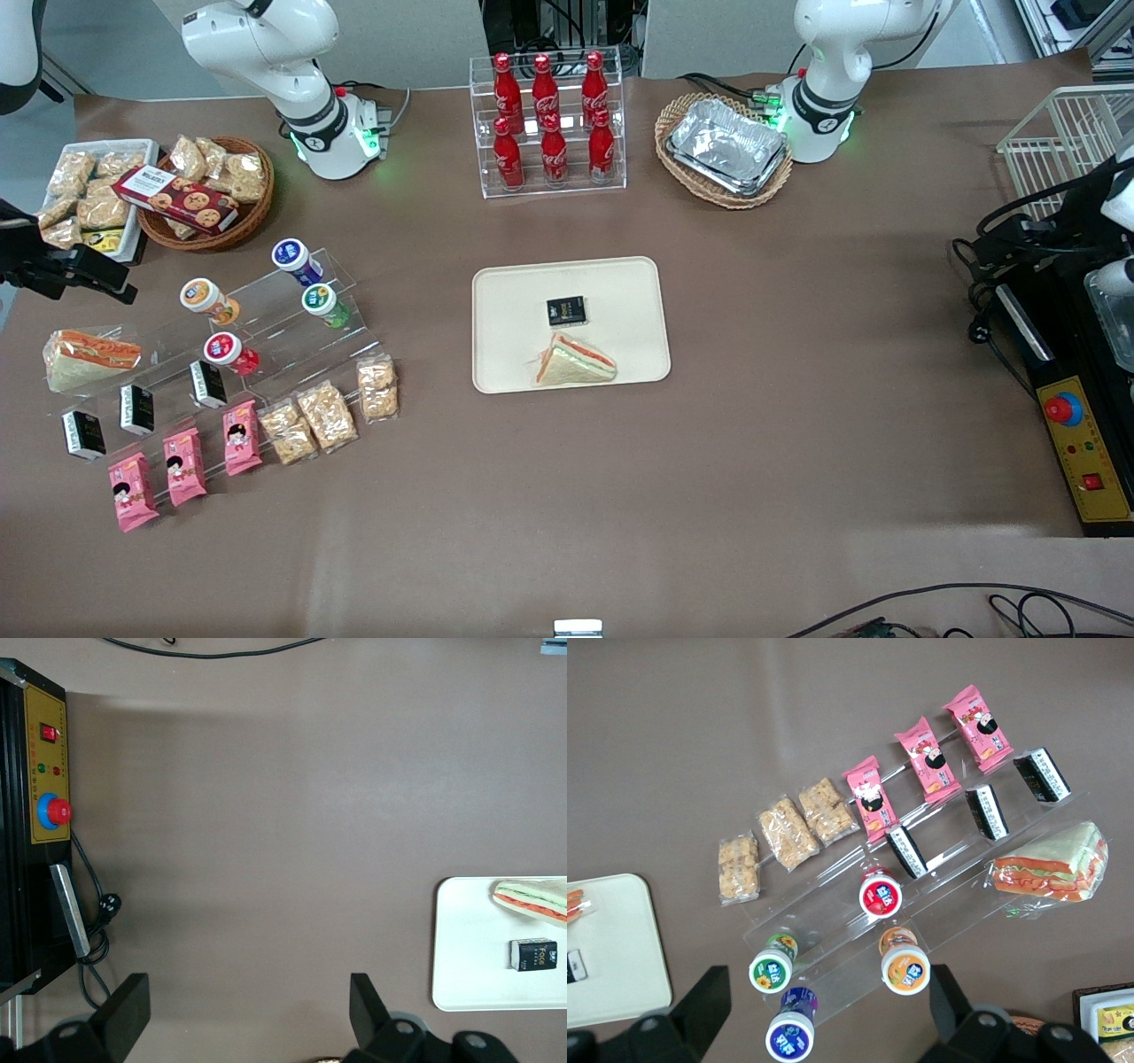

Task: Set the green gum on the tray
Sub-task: 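Move the right gripper over the acrylic rack toward the green-lidded cup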

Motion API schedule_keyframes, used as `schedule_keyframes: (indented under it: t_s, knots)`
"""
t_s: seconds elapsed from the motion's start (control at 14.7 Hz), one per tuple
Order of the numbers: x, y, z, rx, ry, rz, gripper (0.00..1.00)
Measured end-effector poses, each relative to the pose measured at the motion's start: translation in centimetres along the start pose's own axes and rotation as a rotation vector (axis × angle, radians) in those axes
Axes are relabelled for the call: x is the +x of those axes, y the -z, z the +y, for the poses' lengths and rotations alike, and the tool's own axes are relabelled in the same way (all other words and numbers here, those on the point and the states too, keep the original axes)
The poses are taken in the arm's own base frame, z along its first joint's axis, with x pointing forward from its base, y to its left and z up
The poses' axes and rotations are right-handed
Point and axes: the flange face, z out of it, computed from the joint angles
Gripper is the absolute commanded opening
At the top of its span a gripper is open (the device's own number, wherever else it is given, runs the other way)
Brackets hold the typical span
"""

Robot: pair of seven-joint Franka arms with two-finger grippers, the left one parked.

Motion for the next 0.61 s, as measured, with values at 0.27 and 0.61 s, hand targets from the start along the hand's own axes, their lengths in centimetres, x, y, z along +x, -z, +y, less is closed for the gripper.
schedule_keyframes:
  t_s: [0.27,0.61]
  knots:
    - [-0.3,0.3,0.0,0.002,0.002,-0.001,1.00]
    - [-0.5,0.4,-1.4,0.003,0.029,-0.003,1.00]
